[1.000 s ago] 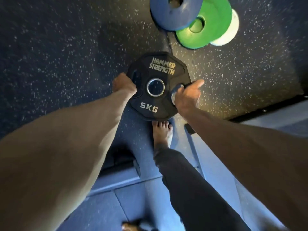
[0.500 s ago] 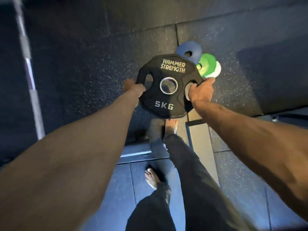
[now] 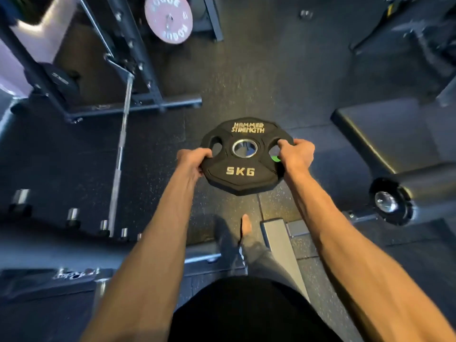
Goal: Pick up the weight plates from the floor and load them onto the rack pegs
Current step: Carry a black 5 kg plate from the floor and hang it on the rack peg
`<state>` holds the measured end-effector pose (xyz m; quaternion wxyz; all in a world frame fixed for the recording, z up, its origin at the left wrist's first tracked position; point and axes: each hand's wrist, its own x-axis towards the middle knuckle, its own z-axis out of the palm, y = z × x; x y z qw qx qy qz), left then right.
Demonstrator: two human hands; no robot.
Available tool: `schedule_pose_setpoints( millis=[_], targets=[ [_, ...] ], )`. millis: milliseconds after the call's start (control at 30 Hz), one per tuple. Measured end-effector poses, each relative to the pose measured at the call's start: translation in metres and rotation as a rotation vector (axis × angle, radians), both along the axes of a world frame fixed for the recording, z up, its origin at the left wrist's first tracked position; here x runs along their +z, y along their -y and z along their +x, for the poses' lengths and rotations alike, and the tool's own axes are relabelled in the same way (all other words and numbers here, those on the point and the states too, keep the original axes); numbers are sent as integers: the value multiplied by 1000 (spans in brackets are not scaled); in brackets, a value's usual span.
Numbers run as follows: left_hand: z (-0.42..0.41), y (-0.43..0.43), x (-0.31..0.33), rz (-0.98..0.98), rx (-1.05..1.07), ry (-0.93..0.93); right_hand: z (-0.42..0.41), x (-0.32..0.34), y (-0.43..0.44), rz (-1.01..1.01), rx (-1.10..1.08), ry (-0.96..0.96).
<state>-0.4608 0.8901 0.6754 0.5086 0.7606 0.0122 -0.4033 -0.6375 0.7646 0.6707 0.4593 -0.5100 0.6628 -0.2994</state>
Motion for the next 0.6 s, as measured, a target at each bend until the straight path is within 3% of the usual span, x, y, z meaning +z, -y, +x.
schedule_pose_setpoints(
  millis=[333, 600],
  targets=[
    [-84, -132, 112, -82, 10, 84, -71, 97, -88, 4, 60, 268],
    [-141, -250, 134, -63, 258, 226, -94, 114, -174, -53, 310, 372]
  ],
)
